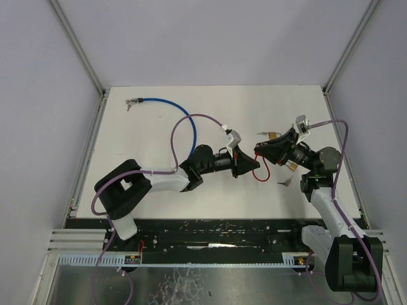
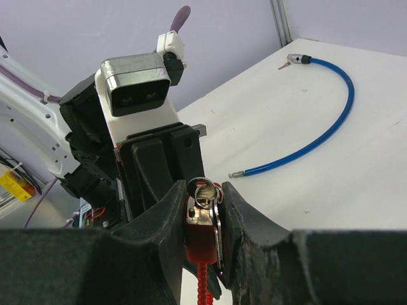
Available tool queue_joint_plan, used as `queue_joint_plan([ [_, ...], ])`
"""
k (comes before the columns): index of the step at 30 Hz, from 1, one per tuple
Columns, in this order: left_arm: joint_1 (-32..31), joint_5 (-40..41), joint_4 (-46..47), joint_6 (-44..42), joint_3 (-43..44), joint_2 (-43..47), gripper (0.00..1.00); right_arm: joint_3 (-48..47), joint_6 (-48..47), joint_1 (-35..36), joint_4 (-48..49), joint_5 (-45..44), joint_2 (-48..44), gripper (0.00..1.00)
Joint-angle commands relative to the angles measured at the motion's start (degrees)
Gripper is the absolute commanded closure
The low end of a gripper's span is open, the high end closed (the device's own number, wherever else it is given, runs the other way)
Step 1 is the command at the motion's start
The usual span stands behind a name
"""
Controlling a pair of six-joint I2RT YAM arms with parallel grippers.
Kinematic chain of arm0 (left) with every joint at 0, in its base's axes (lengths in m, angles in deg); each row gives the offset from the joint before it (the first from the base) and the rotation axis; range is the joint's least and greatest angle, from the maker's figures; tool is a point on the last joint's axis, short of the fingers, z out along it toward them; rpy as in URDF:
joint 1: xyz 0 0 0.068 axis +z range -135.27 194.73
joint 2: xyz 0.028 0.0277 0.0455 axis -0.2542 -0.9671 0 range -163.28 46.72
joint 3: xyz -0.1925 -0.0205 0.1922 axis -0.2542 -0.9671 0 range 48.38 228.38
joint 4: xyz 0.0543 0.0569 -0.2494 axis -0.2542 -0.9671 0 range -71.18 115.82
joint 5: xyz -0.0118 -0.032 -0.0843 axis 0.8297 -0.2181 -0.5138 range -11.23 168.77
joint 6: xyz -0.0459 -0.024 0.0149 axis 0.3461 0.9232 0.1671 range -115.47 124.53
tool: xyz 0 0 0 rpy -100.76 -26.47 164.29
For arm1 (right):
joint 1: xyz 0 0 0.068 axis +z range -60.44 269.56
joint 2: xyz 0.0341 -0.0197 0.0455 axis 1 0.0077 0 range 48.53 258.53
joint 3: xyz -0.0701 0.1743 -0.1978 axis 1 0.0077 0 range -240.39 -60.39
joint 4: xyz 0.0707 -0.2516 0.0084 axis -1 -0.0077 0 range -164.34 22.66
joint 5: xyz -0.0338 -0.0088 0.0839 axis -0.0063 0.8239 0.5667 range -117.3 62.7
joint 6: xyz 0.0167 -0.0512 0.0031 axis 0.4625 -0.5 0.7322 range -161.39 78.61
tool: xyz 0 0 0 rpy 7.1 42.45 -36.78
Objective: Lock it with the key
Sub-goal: Lock the lock.
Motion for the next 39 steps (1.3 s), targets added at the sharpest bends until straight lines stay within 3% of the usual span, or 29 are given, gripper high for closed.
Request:
queue_joint_plan([
  [1, -0.1, 3.9, 15.4, 1.2, 3.9, 0.6, 1.0, 0.5, -2.0, 0.5, -0.2, 2.3, -0.6, 1.0],
  [7, 0.3, -0.9, 22.0, 5.1, 2.7, 2.9, 1.0, -2.0, -12.1, 0.6, -12.5, 1.5, -1.8, 1.0],
  [11, 2.0, -1.3, 25.4, 6.0, -0.3, 5.6, 1.0, -2.9, -14.3, 0.7, -15.2, 1.9, -1.4, 1.0],
  [17, 2.2, 0.5, 17.9, -1.1, 1.3, 4.8, 1.0, -3.4, -14.9, 2.0, -15.7, 3.8, -0.7, 1.0],
  [26, 2.2, 0.2, 15.2, -11.0, -3.2, 2.9, 1.0, -8.6, -28.3, 2.0, -32.0, 2.4, -2.2, 0.96],
  [35, 2.1, 1.4, 7.0, -18.4, -4.5, 2.3, 1.0, -12.7, -39.4, 2.1, -45.0, 1.3, 1.1, 0.79],
  [39, 2.1, 0.1, 5.8, -20.1, -4.9, 1.6, 1.0, -14.2, -42.4, 2.1, -49.2, 1.4, 1.3, 0.64],
])
